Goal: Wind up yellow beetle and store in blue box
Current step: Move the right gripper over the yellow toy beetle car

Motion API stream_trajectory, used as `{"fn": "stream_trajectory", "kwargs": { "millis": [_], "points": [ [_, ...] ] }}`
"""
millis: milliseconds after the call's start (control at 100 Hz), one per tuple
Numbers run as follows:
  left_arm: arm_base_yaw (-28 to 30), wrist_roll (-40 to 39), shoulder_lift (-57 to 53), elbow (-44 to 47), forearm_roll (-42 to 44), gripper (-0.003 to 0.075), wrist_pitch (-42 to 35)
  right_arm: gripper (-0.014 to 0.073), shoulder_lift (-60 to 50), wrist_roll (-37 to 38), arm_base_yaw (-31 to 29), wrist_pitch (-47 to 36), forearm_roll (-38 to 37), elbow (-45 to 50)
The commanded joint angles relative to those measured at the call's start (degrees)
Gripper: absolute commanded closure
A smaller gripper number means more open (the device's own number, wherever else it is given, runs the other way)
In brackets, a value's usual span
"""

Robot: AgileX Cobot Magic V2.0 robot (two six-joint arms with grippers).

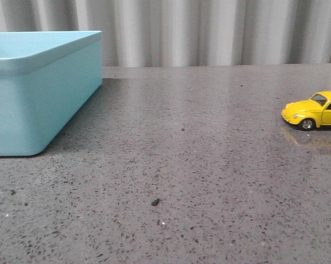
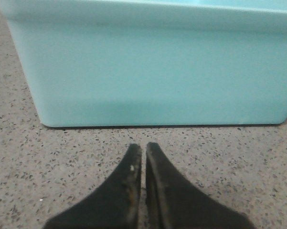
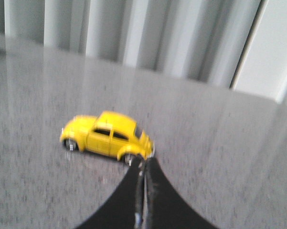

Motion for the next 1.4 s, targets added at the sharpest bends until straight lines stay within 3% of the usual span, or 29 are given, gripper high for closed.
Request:
{"fn": "stream_trajectory", "kwargs": {
  "millis": [0,380,590,1390],
  "points": [
    [-0.39,-0.32,-1.84,1.43,-1.41,0.0741,-5.77,0.0655,-1.0,-0.12,-0.4,-8.1,2.27,1.54],
    [-0.39,-0.32,-1.84,1.43,-2.01,0.0741,-21.34,0.0655,-1.0,-0.12,-0.4,-5.77,10.28,1.45],
    [-0.39,-0.32,-1.84,1.43,-2.01,0.0741,-21.33,0.0655,-1.0,-0.12,-0.4,-6.24,14.17,1.45],
    [-0.39,-0.81,-1.84,1.43,-6.95,0.0741,-21.44,0.0655,-1.0,-0.12,-0.4,-5.99,14.27,1.45]
  ]
}}
